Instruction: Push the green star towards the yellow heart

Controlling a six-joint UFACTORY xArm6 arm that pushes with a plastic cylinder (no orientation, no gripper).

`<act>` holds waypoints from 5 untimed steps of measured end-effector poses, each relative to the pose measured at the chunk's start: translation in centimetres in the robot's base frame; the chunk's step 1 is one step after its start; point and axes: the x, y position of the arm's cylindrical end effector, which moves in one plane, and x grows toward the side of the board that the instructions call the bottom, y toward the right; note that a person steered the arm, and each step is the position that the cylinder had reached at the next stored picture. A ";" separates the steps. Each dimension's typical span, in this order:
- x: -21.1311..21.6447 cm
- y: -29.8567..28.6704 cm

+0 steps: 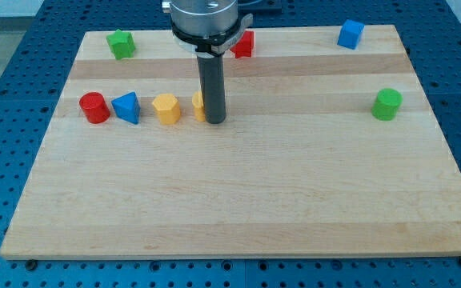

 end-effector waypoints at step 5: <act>-7.0 0.7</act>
